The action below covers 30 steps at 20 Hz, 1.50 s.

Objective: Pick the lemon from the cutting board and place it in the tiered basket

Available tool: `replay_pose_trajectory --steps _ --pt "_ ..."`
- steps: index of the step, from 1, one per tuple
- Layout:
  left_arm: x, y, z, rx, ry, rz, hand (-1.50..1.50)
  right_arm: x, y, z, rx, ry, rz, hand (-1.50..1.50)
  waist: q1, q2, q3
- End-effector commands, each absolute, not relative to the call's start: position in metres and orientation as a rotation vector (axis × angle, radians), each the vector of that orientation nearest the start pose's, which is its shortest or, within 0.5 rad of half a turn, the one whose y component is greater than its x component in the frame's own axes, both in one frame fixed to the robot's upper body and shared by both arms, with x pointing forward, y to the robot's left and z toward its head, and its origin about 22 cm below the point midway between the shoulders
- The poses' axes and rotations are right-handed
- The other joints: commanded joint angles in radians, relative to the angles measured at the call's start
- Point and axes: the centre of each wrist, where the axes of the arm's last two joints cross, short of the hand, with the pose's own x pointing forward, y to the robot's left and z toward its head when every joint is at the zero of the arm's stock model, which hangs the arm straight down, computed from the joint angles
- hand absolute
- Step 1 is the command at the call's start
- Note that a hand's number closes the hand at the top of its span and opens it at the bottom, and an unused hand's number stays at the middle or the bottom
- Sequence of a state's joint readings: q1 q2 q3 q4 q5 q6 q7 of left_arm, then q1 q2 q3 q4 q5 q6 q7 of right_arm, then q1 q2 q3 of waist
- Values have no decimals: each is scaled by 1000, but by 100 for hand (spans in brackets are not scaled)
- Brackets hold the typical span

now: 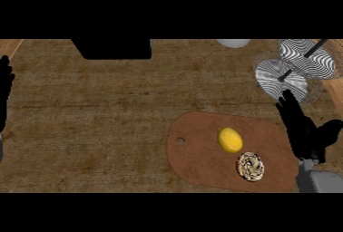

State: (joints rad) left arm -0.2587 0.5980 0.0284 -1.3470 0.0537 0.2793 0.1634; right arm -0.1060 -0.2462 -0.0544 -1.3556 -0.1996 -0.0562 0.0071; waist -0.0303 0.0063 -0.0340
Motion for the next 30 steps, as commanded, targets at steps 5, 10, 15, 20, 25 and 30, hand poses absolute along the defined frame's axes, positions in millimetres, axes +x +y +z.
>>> replay_pose_trajectory --steps 5,10,15,20,25,30 --pt "298 322 56 537 -1562 -209 0 279 -286 34 57 -1623 -99 150 26 -7 34" --pt "285 312 35 483 -1513 -208 0 222 -324 -17 -602 -1312 -274 -150 -4 -12 28" --pt "275 308 35 459 -1523 -219 0 184 -313 42 -620 -1386 -232 -150 16 -12 32" --pt "279 310 39 450 -1519 -239 0 195 -322 89 -592 -1237 168 -150 25 -10 30" --pt "285 292 33 421 -1533 -209 0 208 -310 134 -589 -1088 454 -150 36 -6 30" --pt "285 283 36 420 -1551 -243 0 237 -278 173 -599 -977 507 -150 53 -4 32"
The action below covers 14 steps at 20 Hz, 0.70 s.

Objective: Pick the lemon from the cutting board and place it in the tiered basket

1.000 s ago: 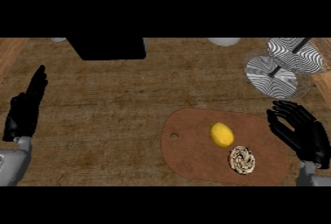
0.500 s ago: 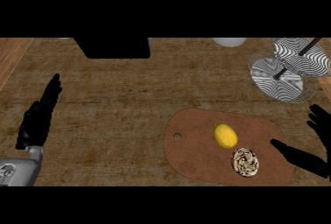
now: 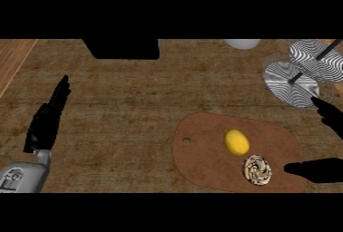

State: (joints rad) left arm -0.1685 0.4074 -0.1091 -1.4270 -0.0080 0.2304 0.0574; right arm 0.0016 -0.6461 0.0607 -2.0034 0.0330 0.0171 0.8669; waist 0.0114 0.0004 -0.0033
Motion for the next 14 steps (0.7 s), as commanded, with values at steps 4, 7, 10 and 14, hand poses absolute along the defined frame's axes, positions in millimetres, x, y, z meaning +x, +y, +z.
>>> replay_pose_trajectory --steps 4,7,10,14 --pt "270 286 30 425 -1559 -242 0 272 -263 171 -595 -899 478 -150 13 2 2" --pt "292 284 47 436 -1530 -237 0 273 -235 166 -548 -846 495 -150 2 1 2" --pt "285 286 47 409 -1530 -243 0 281 -237 147 -533 -777 536 -150 2 0 3" --pt "285 286 31 431 -1531 -246 0 286 -229 136 -556 -714 572 -150 -8 0 2"
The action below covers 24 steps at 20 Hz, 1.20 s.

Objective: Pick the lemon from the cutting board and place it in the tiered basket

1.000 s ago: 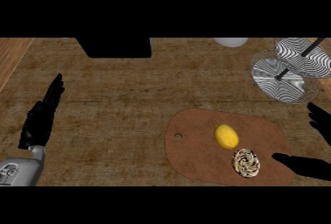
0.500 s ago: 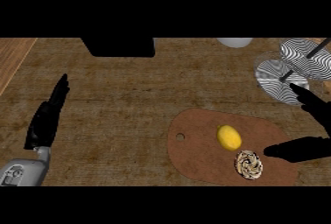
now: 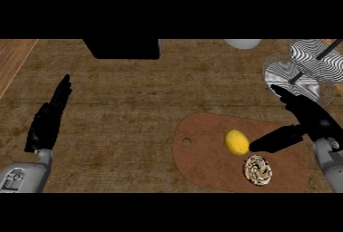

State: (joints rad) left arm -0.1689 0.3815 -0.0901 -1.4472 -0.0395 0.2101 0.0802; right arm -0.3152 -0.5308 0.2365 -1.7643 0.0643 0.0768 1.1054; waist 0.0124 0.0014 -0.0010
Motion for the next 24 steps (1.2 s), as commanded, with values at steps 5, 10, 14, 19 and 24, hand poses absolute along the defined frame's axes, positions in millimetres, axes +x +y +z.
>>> replay_pose_trajectory --steps 5,10,14,19,24 --pt "281 295 39 431 -1536 -231 0 291 -217 118 -546 -663 596 -150 -6 -1 0" --pt "288 309 42 418 -1545 -227 0 286 -208 119 -559 -681 613 -150 -12 -1 0" --pt "277 290 26 428 -1531 -219 0 262 -188 110 -596 -683 681 -150 -15 -3 0" --pt "271 310 20 458 -1531 -250 0 281 -191 120 -669 -691 683 -150 -6 -1 0" --pt "266 299 37 453 -1537 -241 0 266 -191 99 -693 -664 716 -150 -5 -3 1"
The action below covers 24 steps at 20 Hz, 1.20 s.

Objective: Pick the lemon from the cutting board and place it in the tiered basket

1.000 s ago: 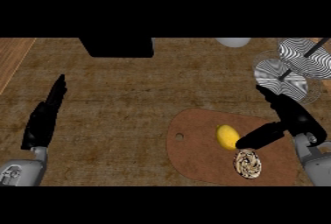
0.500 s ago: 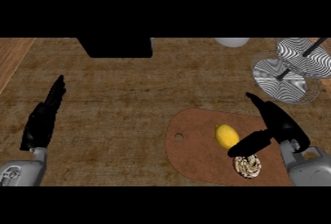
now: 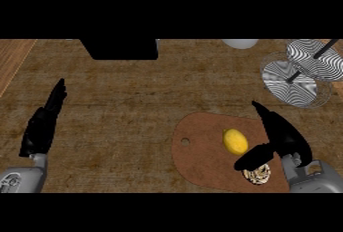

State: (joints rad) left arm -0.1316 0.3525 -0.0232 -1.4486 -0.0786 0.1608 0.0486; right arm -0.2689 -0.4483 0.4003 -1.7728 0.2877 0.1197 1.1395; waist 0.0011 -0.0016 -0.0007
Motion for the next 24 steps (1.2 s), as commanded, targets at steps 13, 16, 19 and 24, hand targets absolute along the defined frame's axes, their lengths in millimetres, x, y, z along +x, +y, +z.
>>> replay_pose_trajectory --steps 13,16,19,24 --pt "280 288 42 457 -1532 -230 0 273 -187 77 -654 -612 693 -150 0 1 1" --pt "270 287 23 426 -1530 -230 0 284 -183 58 -653 -597 685 -150 5 2 1" --pt "277 296 32 440 -1531 -234 0 274 -173 62 -634 -592 703 -150 1 1 0" --pt "274 287 25 424 -1535 -227 0 287 -167 57 -602 -605 692 -150 1 1 1"
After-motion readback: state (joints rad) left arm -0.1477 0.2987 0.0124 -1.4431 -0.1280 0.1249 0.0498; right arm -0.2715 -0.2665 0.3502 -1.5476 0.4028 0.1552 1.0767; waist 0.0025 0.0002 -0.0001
